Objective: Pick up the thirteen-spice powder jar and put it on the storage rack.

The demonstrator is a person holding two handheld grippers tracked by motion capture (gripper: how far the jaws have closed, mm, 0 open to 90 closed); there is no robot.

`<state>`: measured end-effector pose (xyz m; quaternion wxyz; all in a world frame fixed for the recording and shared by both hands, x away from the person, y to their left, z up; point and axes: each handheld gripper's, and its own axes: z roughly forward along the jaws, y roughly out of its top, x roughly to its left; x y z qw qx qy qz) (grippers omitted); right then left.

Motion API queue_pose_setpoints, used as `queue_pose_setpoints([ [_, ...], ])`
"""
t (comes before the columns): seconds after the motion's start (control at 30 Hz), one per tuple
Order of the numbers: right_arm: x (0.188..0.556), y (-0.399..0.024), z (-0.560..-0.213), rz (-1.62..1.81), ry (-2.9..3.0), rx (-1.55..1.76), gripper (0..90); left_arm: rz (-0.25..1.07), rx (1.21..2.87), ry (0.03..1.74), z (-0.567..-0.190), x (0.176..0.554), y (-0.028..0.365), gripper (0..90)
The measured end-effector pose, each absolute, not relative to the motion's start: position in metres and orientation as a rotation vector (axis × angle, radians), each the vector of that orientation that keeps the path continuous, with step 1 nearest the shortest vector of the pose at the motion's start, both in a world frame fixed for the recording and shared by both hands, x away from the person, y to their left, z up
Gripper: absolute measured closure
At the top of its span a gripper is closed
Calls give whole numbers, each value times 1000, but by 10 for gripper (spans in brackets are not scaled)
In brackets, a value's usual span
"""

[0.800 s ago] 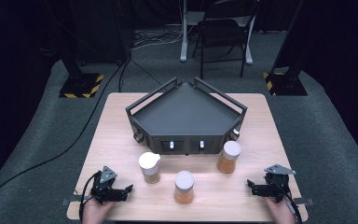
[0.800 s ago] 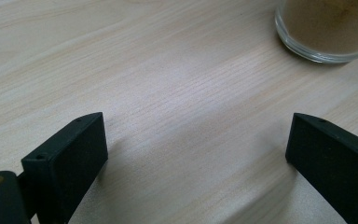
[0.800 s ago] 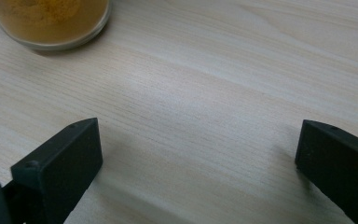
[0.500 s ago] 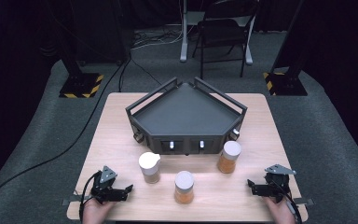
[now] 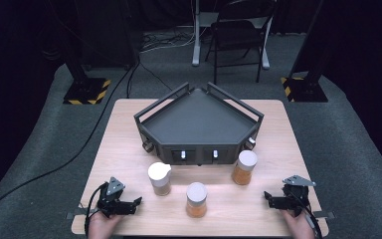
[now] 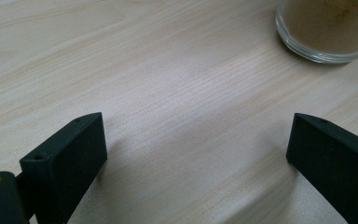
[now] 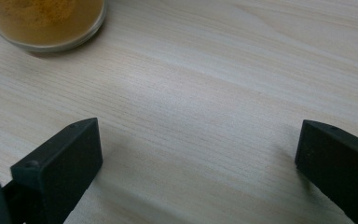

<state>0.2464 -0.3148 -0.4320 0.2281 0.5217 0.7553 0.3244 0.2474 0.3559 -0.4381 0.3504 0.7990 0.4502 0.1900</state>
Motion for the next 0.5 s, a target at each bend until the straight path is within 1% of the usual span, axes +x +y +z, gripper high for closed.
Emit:
queue_pose_setpoints([
  [0.17,246,-315,-432,893,2080,1437,0,493,2069,1166,-438,247,356,47],
  [0.33,246,-315,-432,893,2080,1437,0,474,2034,1163,-440,246,363,87],
  [0.5,246,-315,-432,893,2080,1437,0,466,2015,1161,-441,245,367,74],
])
